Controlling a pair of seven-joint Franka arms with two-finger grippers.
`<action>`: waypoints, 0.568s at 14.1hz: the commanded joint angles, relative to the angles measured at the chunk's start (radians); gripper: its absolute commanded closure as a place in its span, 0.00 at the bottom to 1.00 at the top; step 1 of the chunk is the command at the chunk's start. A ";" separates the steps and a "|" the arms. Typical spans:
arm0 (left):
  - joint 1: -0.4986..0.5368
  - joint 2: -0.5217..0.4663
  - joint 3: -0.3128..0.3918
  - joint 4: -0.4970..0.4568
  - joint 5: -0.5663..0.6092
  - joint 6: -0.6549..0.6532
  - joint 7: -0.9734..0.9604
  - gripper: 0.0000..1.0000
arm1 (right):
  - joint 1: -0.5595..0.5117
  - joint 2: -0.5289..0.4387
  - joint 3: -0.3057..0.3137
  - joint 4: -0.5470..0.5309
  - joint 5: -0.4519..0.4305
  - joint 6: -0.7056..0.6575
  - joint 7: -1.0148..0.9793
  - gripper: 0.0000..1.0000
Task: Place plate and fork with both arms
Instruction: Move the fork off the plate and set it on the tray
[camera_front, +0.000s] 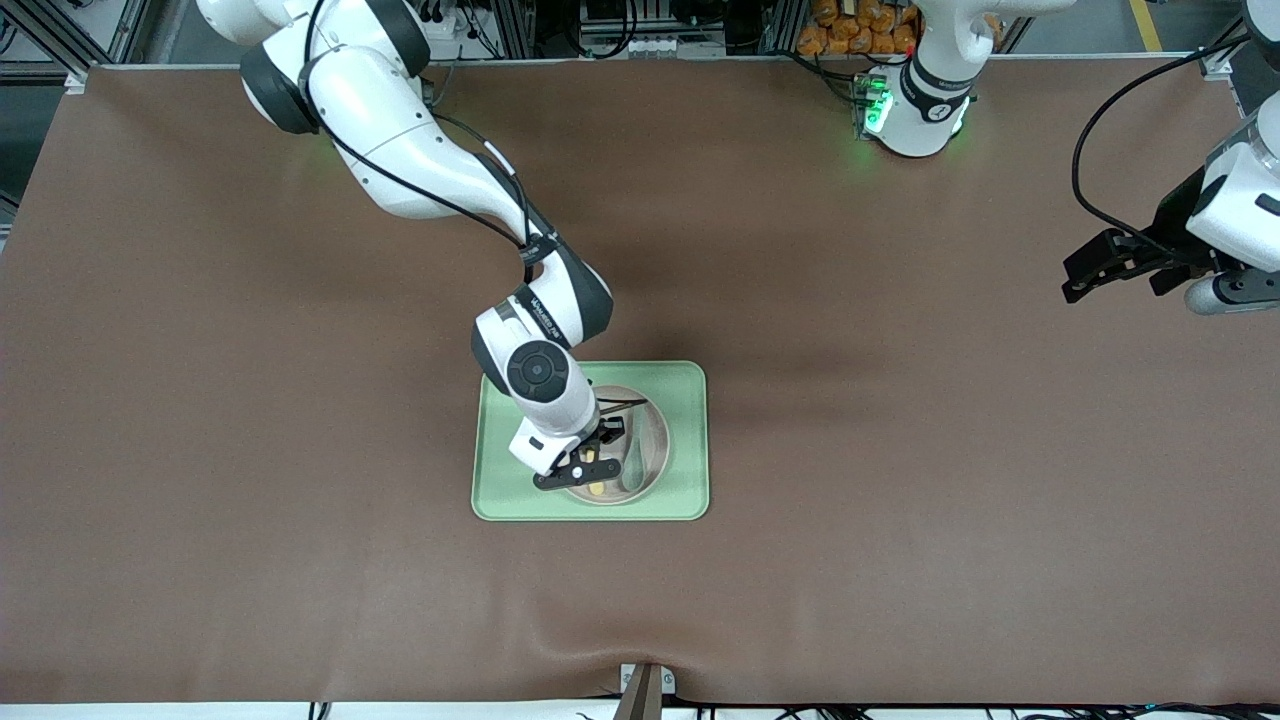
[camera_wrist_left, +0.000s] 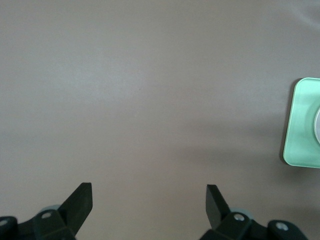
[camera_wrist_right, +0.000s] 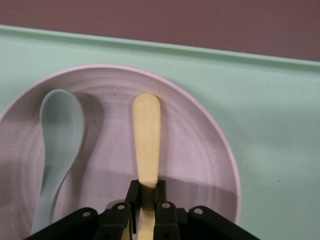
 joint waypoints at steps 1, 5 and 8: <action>0.014 -0.036 -0.005 -0.030 -0.016 -0.006 0.023 0.00 | -0.019 -0.046 0.009 0.008 0.026 -0.080 0.012 1.00; 0.014 -0.034 -0.005 -0.030 -0.016 -0.006 0.023 0.00 | -0.081 -0.077 0.010 0.008 0.048 -0.117 0.001 1.00; 0.014 -0.034 -0.005 -0.030 -0.016 -0.006 0.021 0.00 | -0.147 -0.117 0.016 -0.050 0.046 -0.147 -0.083 1.00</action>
